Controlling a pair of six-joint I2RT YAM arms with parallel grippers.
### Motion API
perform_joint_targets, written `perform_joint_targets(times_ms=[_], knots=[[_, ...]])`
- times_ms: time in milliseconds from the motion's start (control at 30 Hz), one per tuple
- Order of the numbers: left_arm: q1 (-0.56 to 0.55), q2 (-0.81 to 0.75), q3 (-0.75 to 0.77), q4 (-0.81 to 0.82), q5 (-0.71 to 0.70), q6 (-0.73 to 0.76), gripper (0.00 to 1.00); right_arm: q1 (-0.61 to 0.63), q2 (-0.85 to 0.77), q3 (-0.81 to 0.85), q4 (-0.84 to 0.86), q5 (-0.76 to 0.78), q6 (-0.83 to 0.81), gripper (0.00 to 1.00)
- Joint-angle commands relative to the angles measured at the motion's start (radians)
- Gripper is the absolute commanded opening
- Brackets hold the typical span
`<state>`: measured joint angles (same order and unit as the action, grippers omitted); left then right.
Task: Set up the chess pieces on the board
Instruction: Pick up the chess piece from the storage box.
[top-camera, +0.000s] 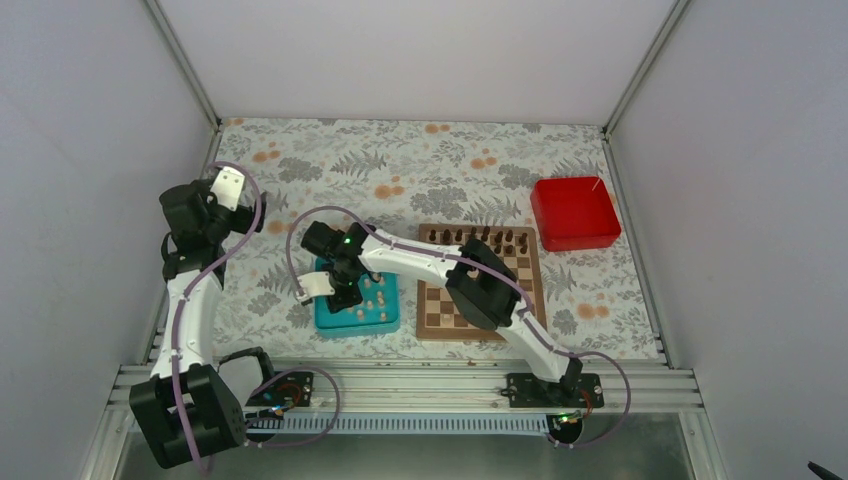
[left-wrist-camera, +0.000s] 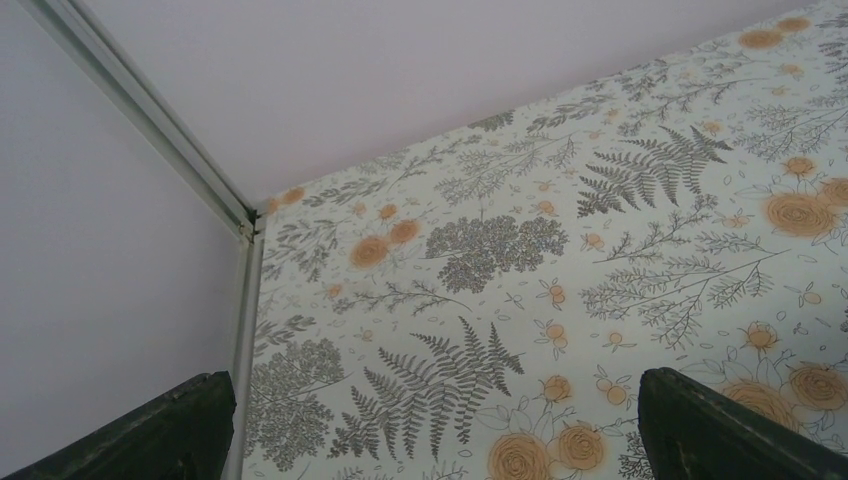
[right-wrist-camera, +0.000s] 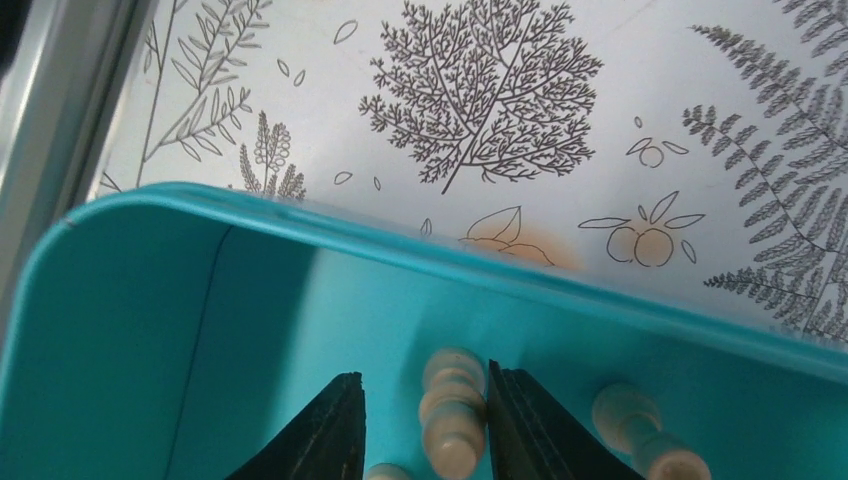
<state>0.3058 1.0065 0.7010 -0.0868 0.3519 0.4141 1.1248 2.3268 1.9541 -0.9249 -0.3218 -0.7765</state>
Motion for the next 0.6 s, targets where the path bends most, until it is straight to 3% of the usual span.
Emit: perform_joint_targets(times_ms=[0,300,567], knots=[[0.01,-0.021,-0.01,0.022,0.027,-0.006,1.0,0.007,0.026,0.028,0.003,-0.027,-0.003,0.3],[0.016,-0.014,-0.01,0.024,0.035,-0.009,1.0,0.007,0.0,0.023,0.001,-0.01,0.008,0.05],[0.021,-0.015,-0.005,0.024,0.035,-0.011,1.0,-0.029,-0.197,-0.07,0.0,-0.013,0.032,0.04]])
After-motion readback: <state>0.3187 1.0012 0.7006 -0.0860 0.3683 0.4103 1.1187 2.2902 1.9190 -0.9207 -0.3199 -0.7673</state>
